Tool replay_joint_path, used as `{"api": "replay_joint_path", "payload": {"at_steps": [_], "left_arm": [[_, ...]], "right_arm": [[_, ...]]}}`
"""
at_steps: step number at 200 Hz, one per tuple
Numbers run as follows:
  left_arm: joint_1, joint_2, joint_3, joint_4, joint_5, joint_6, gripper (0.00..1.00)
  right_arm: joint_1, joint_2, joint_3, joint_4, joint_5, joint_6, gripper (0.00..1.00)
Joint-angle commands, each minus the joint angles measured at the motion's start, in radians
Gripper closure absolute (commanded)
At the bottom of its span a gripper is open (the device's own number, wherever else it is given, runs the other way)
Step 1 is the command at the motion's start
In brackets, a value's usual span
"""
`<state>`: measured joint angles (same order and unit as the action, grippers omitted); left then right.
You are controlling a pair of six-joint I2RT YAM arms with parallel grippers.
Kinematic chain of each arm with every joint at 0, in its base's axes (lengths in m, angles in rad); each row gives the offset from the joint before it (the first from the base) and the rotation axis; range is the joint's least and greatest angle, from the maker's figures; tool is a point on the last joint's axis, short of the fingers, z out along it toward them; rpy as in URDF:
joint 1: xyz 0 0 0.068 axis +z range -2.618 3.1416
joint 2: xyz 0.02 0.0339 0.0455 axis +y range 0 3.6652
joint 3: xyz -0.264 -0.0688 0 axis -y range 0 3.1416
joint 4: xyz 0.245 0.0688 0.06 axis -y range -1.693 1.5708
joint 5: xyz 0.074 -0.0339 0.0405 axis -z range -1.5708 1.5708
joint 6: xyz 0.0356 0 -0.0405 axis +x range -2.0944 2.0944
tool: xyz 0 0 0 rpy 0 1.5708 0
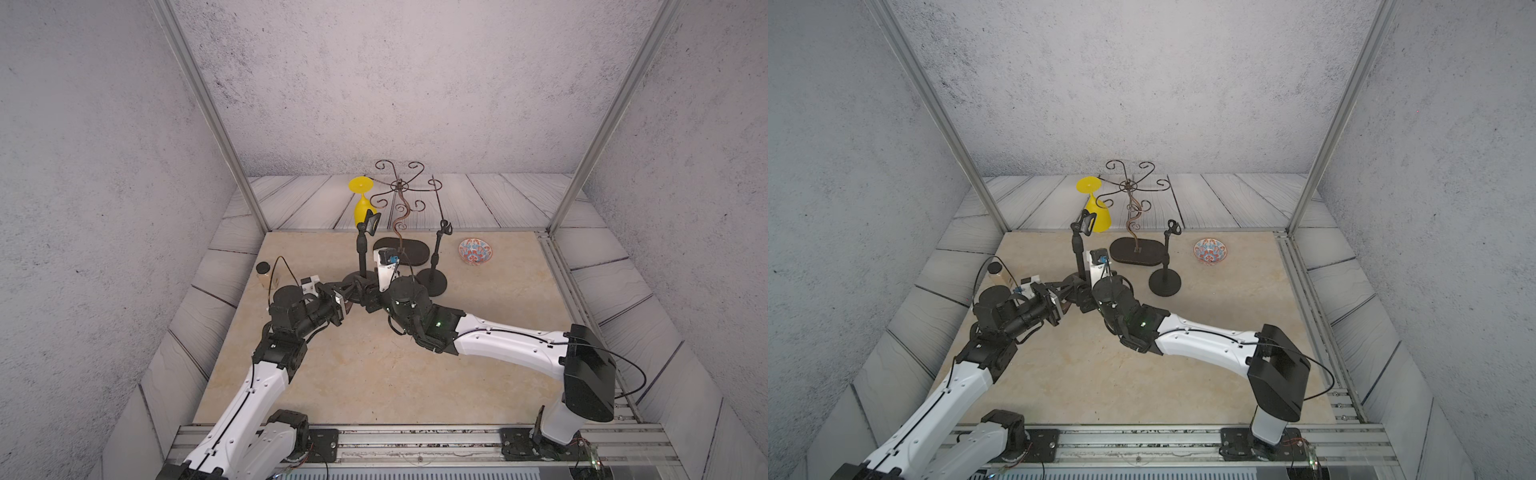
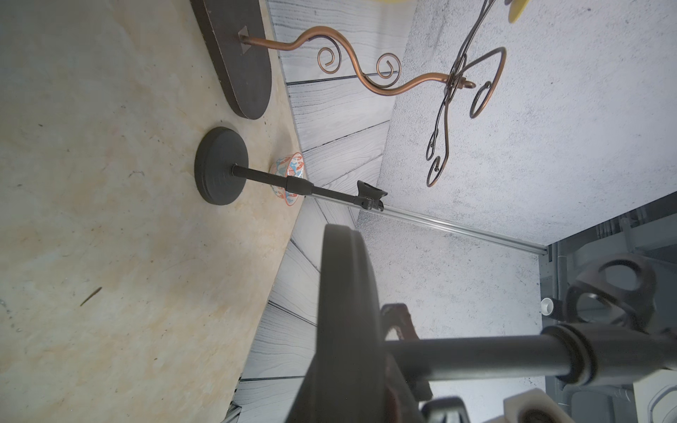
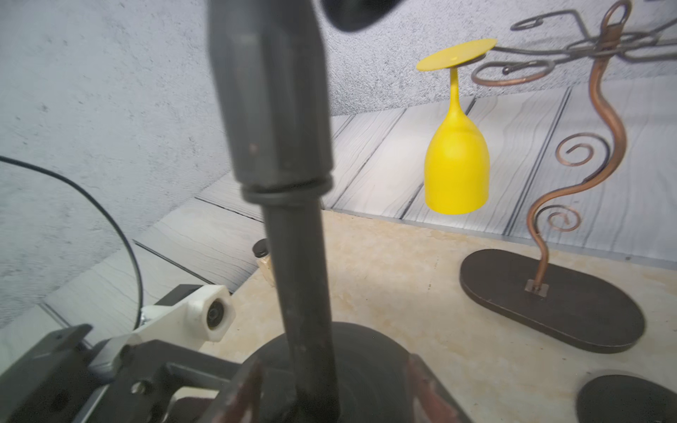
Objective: Assemble a microphone stand
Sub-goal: Place the microphone stand at the center of the board.
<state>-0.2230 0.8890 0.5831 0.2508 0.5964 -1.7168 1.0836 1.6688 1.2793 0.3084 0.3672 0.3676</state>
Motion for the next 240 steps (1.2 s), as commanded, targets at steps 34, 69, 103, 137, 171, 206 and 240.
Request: {"api": "replay_joint_path", "payload": {"at_steps": [34, 69, 103, 137, 171, 206, 240], "left_arm": [[-0.003, -0.028, -0.011, 0.133, 0.023, 0.006, 1.0], [-0.003, -0.028, -0.027, 0.126, 0.022, 0.017, 1.0], [-0.003, -0.021, -0.041, 0.108, 0.022, 0.039, 1.0], [-0.001, -0.031, -0.081, 0.016, 0.009, 0.094, 0.55], [0.002, -0.108, -0.126, -0.303, -0.053, 0.3, 0.24], [0.004, -0.218, -0.25, -0.43, -0.145, 0.38, 0.23], [0.003, -0.275, -0.307, -0.503, -0.172, 0.442, 0.23]], "right_arm": [[-0.147, -0.044, -0.047, 0.176, -0.452, -0.074, 0.28], [-0.174, 0.002, -0.005, 0.195, -0.559, -0.139, 0.34], [-0.184, 0.035, 0.014, 0.195, -0.617, -0.16, 0.68], [-0.187, 0.059, -0.032, 0.238, -0.618, -0.154, 0.86], [-0.188, 0.091, -0.149, 0.358, -0.595, -0.157, 0.91], [-0.187, 0.146, -0.275, 0.541, -0.604, -0.14, 0.94], [-0.186, 0.196, -0.359, 0.707, -0.605, -0.14, 0.97]]}}
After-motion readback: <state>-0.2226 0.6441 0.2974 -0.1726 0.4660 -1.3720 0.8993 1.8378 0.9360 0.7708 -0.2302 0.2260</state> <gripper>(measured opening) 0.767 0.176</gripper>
